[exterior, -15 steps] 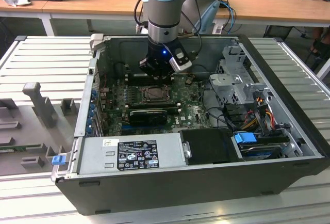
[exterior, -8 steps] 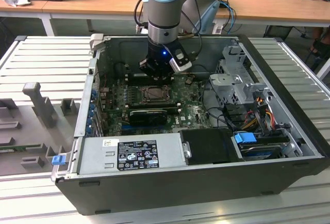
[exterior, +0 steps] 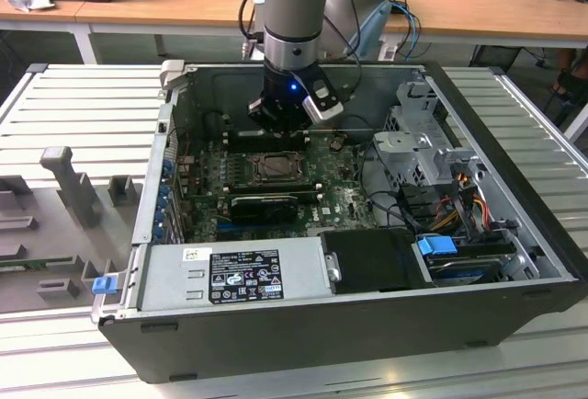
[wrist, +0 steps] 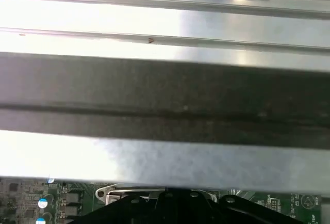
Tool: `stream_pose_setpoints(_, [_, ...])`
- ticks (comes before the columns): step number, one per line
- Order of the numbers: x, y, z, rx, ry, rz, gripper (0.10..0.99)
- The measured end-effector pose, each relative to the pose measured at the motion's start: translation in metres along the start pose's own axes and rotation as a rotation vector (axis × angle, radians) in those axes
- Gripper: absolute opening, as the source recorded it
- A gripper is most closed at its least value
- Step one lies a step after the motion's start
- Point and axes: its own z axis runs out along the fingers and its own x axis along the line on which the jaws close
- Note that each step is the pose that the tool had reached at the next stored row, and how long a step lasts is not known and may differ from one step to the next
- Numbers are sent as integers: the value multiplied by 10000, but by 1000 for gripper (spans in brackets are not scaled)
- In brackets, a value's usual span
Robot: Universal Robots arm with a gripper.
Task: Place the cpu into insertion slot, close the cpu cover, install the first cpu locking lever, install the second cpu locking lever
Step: 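Install the first cpu locking lever, then install the second cpu locking lever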
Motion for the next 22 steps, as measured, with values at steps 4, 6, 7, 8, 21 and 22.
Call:
stream_pose_setpoints(4, [1,-24,-2,0,0,1,106])
stream_pose_setpoints(6, [2,-38,-4,0,0,0,106])
stream_pose_setpoints(7, [3,-44,-5,0,0,0,106])
stream_pose_setpoints(8, [3,-48,-5,0,0,0,106])
stream_pose_setpoints(21, [3,-84,-31,0,9,1,106])
stream_pose_setpoints(22, [2,-80,-62,0,12,2,106])
